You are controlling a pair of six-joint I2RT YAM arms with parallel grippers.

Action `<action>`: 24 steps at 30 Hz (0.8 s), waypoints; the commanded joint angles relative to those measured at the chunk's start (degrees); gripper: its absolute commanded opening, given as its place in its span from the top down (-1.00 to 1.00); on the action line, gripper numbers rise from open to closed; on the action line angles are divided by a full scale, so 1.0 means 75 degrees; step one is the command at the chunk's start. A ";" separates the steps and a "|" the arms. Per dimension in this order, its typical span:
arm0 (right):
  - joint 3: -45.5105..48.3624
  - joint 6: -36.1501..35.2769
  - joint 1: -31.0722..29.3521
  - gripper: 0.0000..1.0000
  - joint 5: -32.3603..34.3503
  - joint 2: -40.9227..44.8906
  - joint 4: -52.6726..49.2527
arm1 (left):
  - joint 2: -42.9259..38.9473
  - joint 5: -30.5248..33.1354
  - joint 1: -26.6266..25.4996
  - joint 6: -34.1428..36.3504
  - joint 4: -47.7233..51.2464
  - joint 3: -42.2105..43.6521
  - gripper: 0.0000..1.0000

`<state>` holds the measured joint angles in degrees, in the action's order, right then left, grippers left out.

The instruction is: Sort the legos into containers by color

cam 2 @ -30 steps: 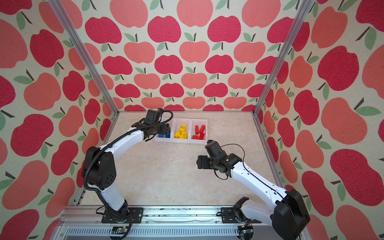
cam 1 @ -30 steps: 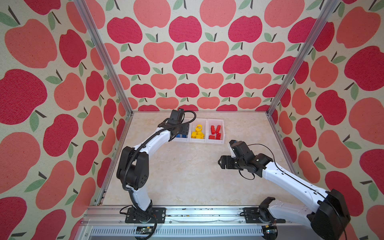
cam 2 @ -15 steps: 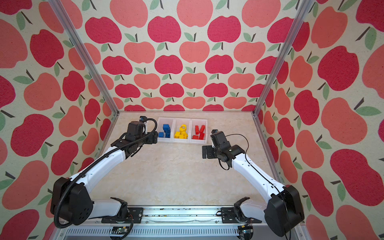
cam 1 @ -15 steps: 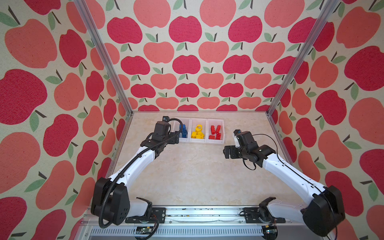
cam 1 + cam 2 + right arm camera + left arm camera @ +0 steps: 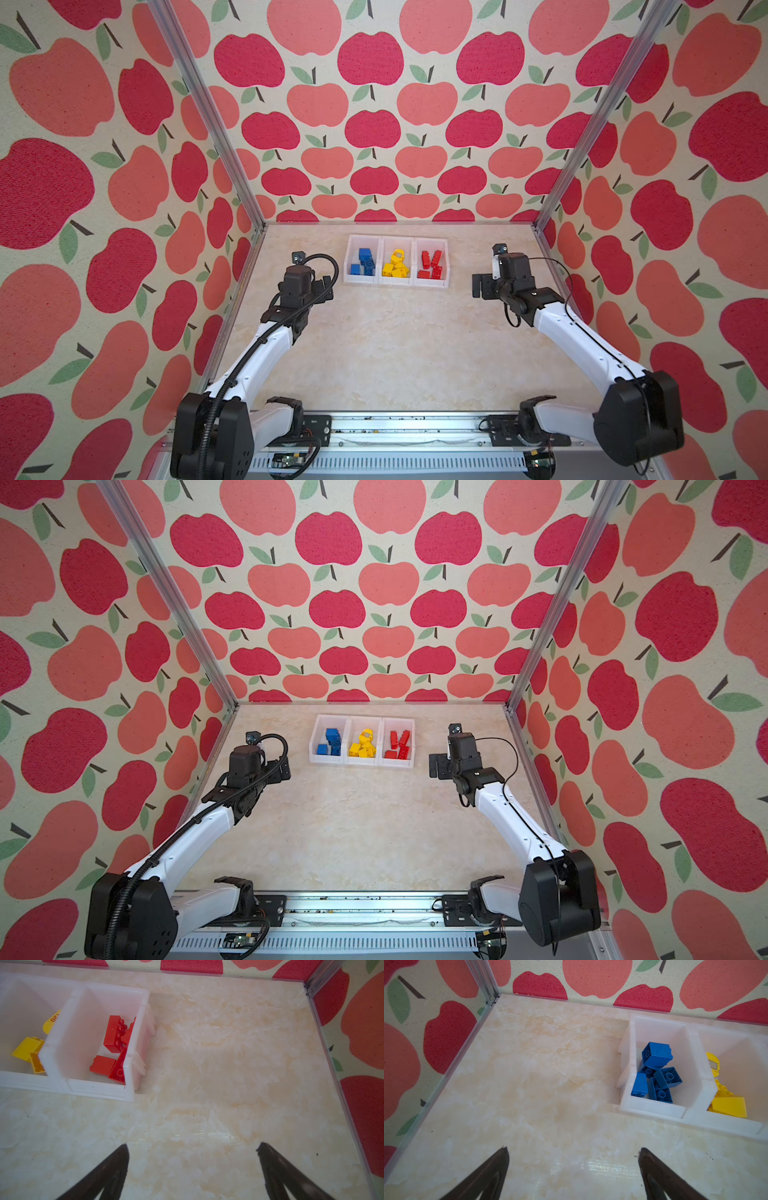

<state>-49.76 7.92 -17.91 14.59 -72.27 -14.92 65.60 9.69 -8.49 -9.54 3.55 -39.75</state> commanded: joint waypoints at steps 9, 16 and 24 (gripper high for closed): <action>0.1224 -0.1163 0.1077 -0.99 0.0295 -0.1019 0.3163 | -0.0403 0.0430 0.0744 0.0811 -0.2560 0.1553 -0.99; 0.2032 -0.1569 0.1175 -0.99 0.0007 -0.1475 0.5246 | -0.0566 0.0491 0.1126 0.1022 -0.3898 0.2288 -1.00; 0.2593 -0.2028 0.1181 -0.99 -0.0273 -0.1661 0.6513 | 0.0394 0.0077 0.1261 0.1282 -0.5953 0.2891 -1.00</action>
<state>-31.88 -4.95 -9.23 14.02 -84.03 27.05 66.22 11.81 0.73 -2.35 -31.35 -19.99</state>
